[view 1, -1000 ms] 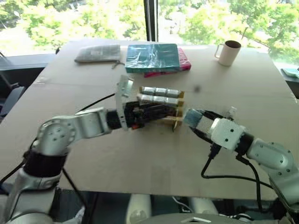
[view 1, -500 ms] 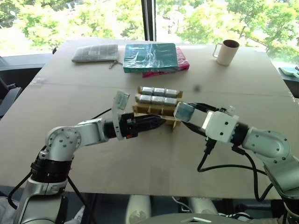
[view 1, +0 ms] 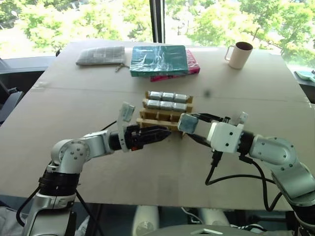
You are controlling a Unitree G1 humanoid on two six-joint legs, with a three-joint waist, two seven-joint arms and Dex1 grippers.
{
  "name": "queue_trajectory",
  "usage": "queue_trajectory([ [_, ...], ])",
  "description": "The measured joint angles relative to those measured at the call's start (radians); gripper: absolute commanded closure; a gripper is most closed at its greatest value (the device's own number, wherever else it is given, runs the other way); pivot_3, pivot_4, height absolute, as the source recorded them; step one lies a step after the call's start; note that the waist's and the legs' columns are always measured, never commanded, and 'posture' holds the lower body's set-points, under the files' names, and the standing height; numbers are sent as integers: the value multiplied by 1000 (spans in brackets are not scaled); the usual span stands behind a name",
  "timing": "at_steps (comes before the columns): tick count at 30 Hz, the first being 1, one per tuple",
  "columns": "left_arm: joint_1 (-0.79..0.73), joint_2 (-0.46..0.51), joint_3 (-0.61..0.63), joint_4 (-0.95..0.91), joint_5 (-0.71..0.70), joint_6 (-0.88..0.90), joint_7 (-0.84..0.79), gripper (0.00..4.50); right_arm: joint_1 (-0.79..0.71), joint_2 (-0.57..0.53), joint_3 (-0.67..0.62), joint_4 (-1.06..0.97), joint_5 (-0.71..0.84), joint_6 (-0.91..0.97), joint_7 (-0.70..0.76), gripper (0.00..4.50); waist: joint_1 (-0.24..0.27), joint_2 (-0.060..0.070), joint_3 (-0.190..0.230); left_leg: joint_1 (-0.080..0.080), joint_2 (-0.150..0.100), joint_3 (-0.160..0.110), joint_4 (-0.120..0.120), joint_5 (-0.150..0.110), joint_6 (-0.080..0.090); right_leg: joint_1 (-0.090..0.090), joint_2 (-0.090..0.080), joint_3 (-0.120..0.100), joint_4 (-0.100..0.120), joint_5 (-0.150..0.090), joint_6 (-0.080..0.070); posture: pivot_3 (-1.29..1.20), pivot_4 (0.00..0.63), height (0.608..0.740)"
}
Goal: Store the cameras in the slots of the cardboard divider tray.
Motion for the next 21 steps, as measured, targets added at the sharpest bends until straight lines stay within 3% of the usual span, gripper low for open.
queue_trajectory([
  [21,5,-63,-4,73,191,-33,-211,0,-60,27,53,81,-47,-62,51,2668,-6,0,0,0,0,-1,0,0,0,0,1,0,0,0,0,0,150,740],
])
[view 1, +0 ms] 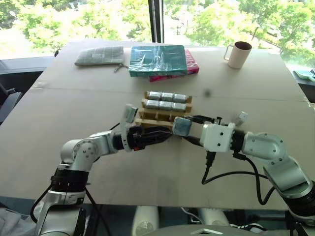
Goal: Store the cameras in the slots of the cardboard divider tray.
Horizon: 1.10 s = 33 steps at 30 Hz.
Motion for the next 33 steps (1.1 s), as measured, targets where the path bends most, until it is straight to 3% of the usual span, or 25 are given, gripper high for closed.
queue_trajectory([
  [20,-37,-53,3,-3,4,60,44,0,-39,16,46,86,-60,-97,54,2668,1,0,0,0,0,-1,0,0,0,0,0,0,0,0,0,0,150,740],
  [23,-113,-88,6,-4,-12,103,98,686,-47,29,52,96,-61,-103,58,2668,7,0,0,-1,0,-1,1,0,0,0,0,-1,1,0,0,0,150,740],
  [27,-159,-130,13,-6,-35,142,153,2656,-47,32,59,109,-63,-112,59,2668,0,0,0,0,0,-1,1,0,0,1,0,0,1,0,0,0,150,740],
  [29,-167,-146,27,-3,-48,159,172,3330,-45,34,47,119,-51,-119,58,2668,-2,0,0,-1,0,-1,1,0,0,0,1,0,1,0,0,0,150,740],
  [33,-190,-160,57,-15,-80,196,211,3421,-45,41,22,113,-43,-135,49,2668,-2,0,1,0,0,-2,1,0,0,1,1,0,2,0,0,0,150,740],
])
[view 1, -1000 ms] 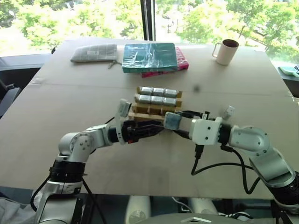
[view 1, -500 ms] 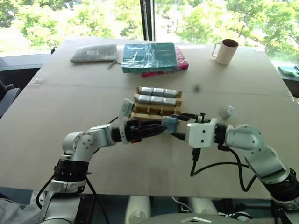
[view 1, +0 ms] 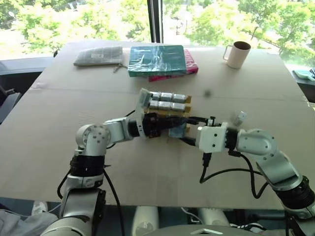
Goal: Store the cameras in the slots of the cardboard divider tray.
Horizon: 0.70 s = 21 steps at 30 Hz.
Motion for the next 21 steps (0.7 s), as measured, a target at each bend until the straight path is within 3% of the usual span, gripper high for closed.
queue_trajectory([
  [8,-13,-29,45,-58,-53,67,116,3421,8,-1,-28,-10,19,-8,-8,2668,1,0,0,0,0,0,0,0,0,0,0,0,0,0,0,0,150,740],
  [14,-36,-55,35,-103,-77,112,228,652,10,-10,-27,-8,-21,12,-11,2668,2,0,0,0,0,-1,0,0,0,1,0,0,0,0,0,0,150,740],
  [21,-46,-41,34,-108,-114,147,263,652,10,-10,-26,-9,-28,17,-11,2668,0,0,0,1,0,-1,0,0,0,1,0,0,0,0,0,0,150,740],
])
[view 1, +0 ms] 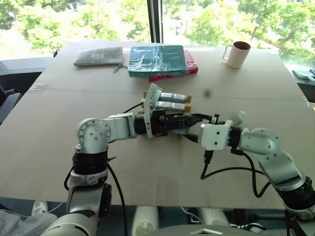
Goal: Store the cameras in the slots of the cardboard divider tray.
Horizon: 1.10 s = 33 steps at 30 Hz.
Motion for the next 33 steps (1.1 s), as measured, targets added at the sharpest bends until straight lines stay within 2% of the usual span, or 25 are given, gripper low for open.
queue_trajectory([
  [6,11,46,1,0,-13,9,-3,652,22,-4,-13,-1,1,4,-4,2668,0,0,0,0,0,0,0,0,0,0,0,0,0,0,0,0,150,740],
  [17,19,48,0,0,-16,-1,-9,652,28,-8,-41,-8,13,18,-4,2668,1,0,0,0,0,0,0,0,0,0,0,0,0,0,0,0,150,740],
  [18,20,48,0,0,-15,-3,-11,1142,28,-8,-41,-9,14,20,-5,2668,1,0,0,0,0,0,0,0,0,0,0,0,0,0,0,0,150,740],
  [19,21,49,0,0,-11,-5,-11,1268,28,-8,-41,-11,15,21,-5,2668,1,0,0,0,0,0,0,0,0,0,0,0,0,0,0,0,150,740],
  [24,30,58,0,4,17,-23,-22,3610,28,-10,-44,-31,25,25,-2,2668,1,0,0,0,0,0,0,0,0,0,0,0,0,0,0,0,150,740],
  [31,33,65,-14,5,49,-40,-69,3644,28,-8,-48,-33,69,61,7,2668,1,0,0,0,0,0,0,0,0,0,0,0,0,0,0,0,150,740],
  [33,33,67,-28,17,73,-66,-99,3644,23,0,-54,-34,104,105,12,1571,1,0,0,0,0,0,0,0,0,0,0,0,0,0,0,0,150,740],
])
